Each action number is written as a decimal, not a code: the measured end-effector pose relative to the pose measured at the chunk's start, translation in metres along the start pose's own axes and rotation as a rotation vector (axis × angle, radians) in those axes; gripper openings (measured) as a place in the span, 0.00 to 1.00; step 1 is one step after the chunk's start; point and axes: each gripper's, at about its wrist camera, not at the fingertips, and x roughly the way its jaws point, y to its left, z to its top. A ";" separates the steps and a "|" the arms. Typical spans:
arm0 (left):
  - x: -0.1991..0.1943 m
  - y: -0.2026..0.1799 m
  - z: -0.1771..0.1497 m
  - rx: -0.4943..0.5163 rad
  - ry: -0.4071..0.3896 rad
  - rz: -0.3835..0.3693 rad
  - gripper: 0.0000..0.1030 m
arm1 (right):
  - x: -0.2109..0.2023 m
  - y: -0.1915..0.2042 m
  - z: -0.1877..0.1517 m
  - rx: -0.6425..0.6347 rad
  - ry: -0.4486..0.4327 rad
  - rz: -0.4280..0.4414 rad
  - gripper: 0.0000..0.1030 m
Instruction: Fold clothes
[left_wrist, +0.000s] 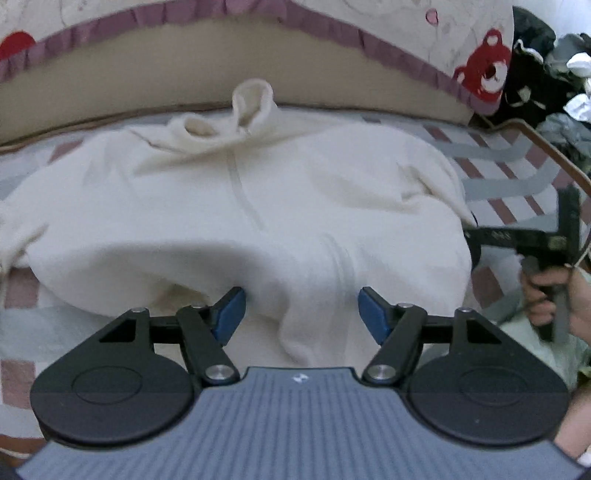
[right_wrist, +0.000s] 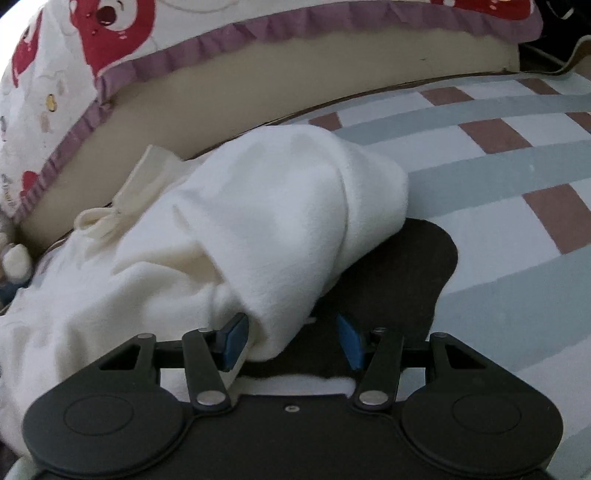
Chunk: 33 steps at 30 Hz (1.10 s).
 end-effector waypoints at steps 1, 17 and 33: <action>0.002 -0.001 -0.001 0.004 0.004 0.003 0.65 | 0.001 -0.001 0.000 -0.014 -0.012 -0.006 0.49; 0.013 -0.001 0.011 0.070 0.011 0.150 0.66 | -0.079 0.089 0.124 -0.736 -0.537 -0.606 0.03; 0.017 0.032 -0.011 -0.010 0.081 0.171 0.66 | -0.064 -0.055 0.094 -0.383 -0.034 -0.681 0.35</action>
